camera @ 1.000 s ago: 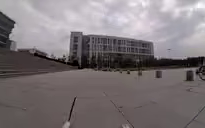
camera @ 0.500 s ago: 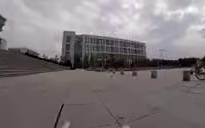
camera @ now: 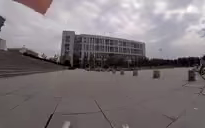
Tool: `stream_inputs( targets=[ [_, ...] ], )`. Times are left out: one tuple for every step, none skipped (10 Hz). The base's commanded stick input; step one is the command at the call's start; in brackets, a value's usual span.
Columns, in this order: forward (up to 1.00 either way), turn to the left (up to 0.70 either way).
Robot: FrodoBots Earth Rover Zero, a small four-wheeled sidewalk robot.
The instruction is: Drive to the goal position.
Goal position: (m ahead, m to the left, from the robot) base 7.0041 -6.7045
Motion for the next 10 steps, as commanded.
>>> stream_inputs(
  targets=[
    [0.7,0.0],
    [0.7,0.0],
    [0.7,0.0],
    [0.7,0.0],
    [0.7,0.0],
    [0.7,0.0],
    [0.7,0.0],
    [0.7,0.0],
    [0.7,0.0],
    [0.7,0.0]
  ],
)
